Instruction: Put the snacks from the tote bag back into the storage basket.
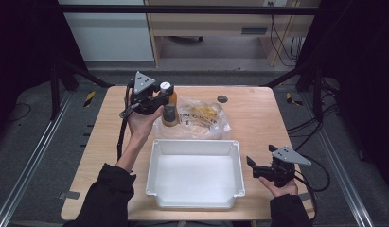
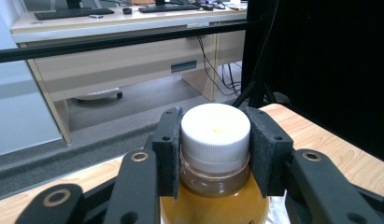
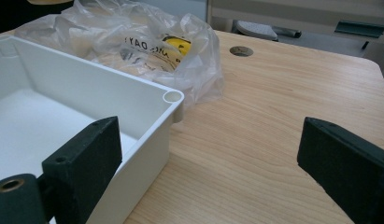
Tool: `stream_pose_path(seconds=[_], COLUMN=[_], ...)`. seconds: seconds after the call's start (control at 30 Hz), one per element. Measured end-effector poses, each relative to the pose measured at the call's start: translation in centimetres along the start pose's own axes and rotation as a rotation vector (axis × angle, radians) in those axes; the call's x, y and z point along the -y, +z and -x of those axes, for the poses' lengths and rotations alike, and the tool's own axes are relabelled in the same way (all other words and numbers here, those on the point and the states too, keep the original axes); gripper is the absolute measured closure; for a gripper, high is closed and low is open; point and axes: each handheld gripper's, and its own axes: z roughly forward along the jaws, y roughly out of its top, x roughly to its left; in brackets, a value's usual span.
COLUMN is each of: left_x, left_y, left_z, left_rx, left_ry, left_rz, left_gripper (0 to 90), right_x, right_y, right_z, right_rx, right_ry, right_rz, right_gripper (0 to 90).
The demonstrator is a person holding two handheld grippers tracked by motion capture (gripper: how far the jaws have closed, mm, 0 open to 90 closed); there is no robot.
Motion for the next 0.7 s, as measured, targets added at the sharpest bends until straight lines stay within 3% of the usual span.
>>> stream_pose_path(seconds=[0.33,0.7], left_x=[-0.4,0.7], left_y=[-1.8,-3.6], left_z=[1.0,1.9], left_rx=[0.028,0.065], left_ry=[0.010,0.006], left_rz=[0.020,0.027], left_gripper=[59.1,59.1], right_x=[0.0,0.0], right_y=[0.0,0.0], right_z=[0.0,-0.1], right_rx=[-0.001,-0.002], right_ry=[-0.005,-0.008], right_rz=[0.003,-0.001], right_gripper=[6.8,6.8])
